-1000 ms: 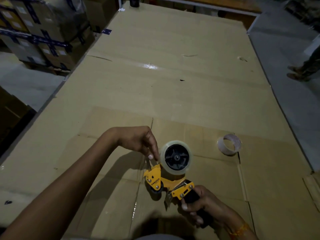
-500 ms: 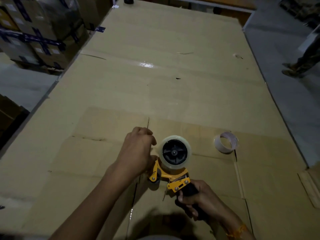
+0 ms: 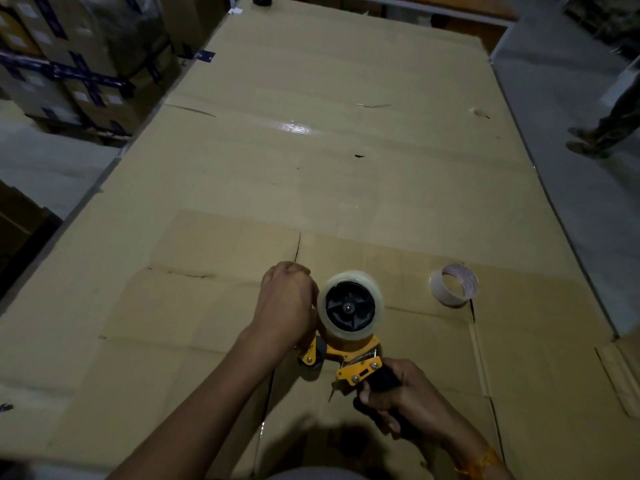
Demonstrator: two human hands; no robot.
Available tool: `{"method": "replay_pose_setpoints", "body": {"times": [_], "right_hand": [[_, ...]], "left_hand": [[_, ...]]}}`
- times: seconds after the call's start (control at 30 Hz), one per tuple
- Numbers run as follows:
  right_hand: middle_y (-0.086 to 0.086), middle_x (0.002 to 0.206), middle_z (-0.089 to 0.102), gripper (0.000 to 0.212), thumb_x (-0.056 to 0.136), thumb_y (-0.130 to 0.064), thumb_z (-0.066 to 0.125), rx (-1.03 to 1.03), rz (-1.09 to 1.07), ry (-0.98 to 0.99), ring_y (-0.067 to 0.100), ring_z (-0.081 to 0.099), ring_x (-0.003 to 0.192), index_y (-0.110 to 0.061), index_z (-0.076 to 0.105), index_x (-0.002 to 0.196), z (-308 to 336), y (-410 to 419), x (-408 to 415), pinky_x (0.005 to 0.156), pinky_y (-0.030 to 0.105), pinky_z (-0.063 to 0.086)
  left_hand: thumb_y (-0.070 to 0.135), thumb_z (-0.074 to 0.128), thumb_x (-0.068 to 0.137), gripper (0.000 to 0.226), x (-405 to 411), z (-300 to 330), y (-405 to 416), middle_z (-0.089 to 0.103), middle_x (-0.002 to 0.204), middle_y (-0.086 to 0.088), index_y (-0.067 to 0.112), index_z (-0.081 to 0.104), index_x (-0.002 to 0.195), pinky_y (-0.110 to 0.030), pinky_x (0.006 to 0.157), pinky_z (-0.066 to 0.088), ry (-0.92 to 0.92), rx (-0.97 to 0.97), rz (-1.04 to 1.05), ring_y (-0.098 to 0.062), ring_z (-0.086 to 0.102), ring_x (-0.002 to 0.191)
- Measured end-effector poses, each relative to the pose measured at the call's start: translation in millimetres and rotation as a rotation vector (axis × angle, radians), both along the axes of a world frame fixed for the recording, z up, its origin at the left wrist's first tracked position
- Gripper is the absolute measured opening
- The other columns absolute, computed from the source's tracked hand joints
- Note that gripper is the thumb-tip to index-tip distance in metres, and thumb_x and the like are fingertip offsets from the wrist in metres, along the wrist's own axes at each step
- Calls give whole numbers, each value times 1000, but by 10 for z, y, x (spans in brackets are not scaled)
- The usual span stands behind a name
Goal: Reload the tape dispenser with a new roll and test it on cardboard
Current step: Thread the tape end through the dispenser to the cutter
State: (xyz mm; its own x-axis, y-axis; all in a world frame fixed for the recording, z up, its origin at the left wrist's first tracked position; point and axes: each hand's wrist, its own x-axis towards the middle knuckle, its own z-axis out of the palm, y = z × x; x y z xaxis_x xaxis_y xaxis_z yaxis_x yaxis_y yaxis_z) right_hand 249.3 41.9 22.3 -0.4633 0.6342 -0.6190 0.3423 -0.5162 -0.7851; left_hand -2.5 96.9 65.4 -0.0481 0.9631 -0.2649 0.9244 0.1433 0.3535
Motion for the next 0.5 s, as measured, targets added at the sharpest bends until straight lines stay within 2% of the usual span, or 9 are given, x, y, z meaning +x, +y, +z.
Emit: {"method": "replay_pose_setpoints", "body": {"times": [0.17, 0.27, 0.4, 0.5], "right_hand": [[15, 59, 55, 10, 88, -3, 74, 12, -29, 31, 23, 47, 43, 3, 67, 94, 19, 13, -35, 59, 40, 45], [17, 59, 54, 17, 87, -1, 73, -7, -39, 31, 23, 46, 44, 10, 61, 94, 44, 9, -71, 56, 36, 44], [22, 62, 49, 20, 83, 5, 69, -48, -80, 33, 24, 43, 44, 16, 56, 93, 53, 14, -124, 52, 36, 41], [19, 62, 50, 10, 83, 9, 67, -87, -78, 39, 23, 43, 44, 2, 62, 89, 70, 14, -133, 51, 35, 39]], "left_hand": [[23, 73, 93, 19, 12, -18, -5, 63, 151, 2, 25, 86, 106, -35, 121, 33, -13, 28, 4, -23, 46, 146], [30, 77, 90, 16, 44, 19, 32, 67, 144, 0, 24, 86, 101, -36, 120, 31, 2, 2, 31, -25, 49, 141], [28, 72, 93, 21, 116, 77, 55, 61, 151, -3, 24, 84, 110, -45, 131, 17, 110, -38, 37, -28, 41, 150], [26, 68, 97, 23, 174, 88, 28, 57, 154, -3, 23, 81, 116, -49, 133, 9, 149, -30, 48, -28, 33, 156]]}}
